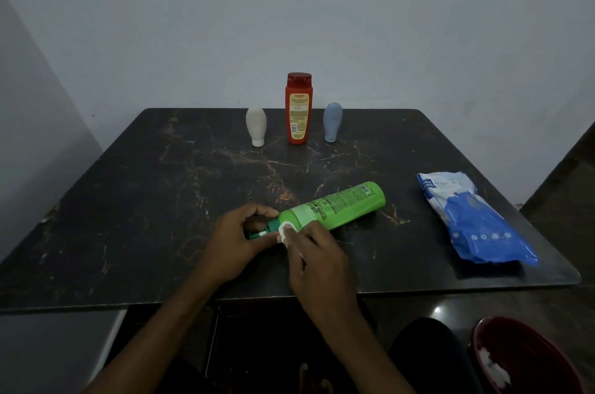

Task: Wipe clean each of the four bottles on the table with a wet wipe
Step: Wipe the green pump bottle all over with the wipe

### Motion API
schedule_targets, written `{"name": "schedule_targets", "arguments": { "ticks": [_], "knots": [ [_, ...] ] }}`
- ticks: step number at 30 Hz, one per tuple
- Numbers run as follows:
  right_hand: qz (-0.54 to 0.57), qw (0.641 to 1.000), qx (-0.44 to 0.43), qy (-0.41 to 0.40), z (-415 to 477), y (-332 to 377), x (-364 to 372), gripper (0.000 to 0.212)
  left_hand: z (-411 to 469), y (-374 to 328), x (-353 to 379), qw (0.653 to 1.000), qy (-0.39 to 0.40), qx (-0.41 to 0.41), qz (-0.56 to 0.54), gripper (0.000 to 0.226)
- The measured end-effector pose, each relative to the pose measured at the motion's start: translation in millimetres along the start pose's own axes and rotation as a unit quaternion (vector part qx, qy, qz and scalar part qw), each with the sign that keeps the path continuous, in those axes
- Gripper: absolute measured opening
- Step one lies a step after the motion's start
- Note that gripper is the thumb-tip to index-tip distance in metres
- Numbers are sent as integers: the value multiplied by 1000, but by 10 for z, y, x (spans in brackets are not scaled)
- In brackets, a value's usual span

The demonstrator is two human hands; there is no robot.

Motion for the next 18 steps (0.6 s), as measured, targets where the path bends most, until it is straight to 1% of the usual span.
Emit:
{"name": "schedule_targets", "arguments": {
  "ticks": [4, 6, 9, 10, 13, 15, 18],
  "knots": [
    [9, 1000, 11, 12, 50, -108, -28, 22, 13, 49, -6, 1000, -1, -25, -2, 34],
    [0, 999, 44, 12, 114, -297, -86, 21, 6, 63, -4, 1000, 2, -28, -8, 31],
    [-20, 992, 123, -15, 243, -639, -244, 23, 11, 61, 7, 1000, 8, -27, -7, 30],
    [-18, 991, 132, -24, 278, -686, -279, 22, 14, 57, 11, 1000, 10, -25, -7, 30],
    [-12, 995, 97, -18, 292, -555, -265, 21, 13, 31, 12, 1000, 9, -20, -8, 29],
    [16, 997, 75, -4, 223, -363, -190, 20, 3, 12, 9, 1000, 7, -13, -5, 29],
    [33, 998, 48, 16, 115, -63, -55, 14, -10, -12, -12, 1000, 3, 1, -4, 35]
  ]
}}
Point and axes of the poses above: each hand's wrist, its own z-axis towards the middle knuckle, its own x-axis out of the palm, y = z × x, the point moved 8 cm from there along z, towards the middle knuckle, and after that the axes turned 15 degrees about -y, right-handed, at the moved point
